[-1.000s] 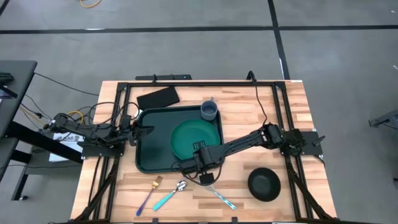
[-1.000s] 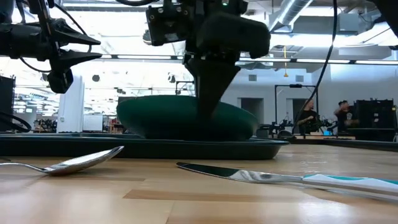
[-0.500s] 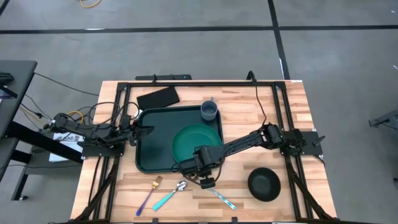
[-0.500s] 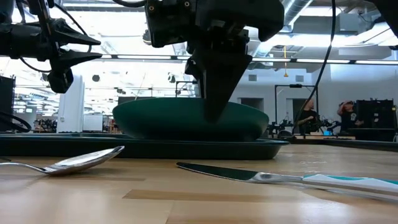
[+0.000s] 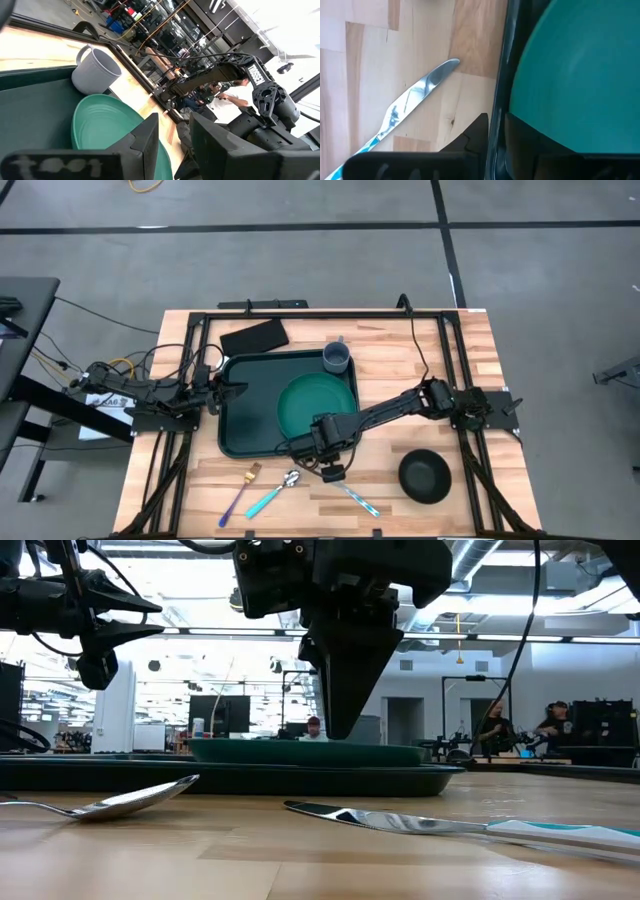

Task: Set up tray
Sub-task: Put the green plate on the black tray, then put the black bowl on the black tray on top of the green plate

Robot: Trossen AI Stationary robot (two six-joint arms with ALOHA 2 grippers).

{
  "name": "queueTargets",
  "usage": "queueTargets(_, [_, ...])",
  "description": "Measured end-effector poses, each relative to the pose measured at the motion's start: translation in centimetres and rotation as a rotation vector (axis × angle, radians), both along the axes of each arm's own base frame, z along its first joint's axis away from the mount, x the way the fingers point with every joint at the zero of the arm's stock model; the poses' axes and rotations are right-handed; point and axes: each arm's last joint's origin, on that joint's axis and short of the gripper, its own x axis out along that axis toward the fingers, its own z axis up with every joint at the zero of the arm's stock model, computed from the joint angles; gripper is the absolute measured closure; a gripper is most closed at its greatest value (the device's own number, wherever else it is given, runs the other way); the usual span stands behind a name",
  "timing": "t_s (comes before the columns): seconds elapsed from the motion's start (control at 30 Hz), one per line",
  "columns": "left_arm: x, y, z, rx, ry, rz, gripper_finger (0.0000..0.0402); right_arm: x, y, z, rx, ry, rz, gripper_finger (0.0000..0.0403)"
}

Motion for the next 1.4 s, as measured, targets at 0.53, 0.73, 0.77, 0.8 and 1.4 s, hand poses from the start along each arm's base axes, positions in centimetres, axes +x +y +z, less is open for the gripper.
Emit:
queueTargets(0.53, [0.0, 0.0, 0.0, -0.005, -0.001, -0.002, 0.0303, -4.1, 0.8, 8.4, 0.06, -0.069, -0.201, 0.032])
queueTargets(0.73, [0.0, 0.0, 0.0, -0.026, -0.006, -0.004, 0.0303, -8.9, 1.0, 14.8, 0.05, -0.175, -0.495, 0.0321])
queueTargets(0.77, [0.0, 0.0, 0.0, -0.029, -0.007, -0.004, 0.0303, -9.9, 1.1, 15.5, 0.025, -0.182, -0.561, 0.0321])
queueTargets(0.8, [0.0, 0.0, 0.0, -0.03, -0.007, -0.005, 0.0303, -10.8, 1.1, 16.0, 0.0, -0.187, -0.626, 0.0321])
queueTargets(1.4, [0.1, -0.3, 0.0, -0.049, -0.008, -0.096, 0.0303, -15.7, 2.7, 11.8, -0.007, 0.049, -1.384, 0.0321])
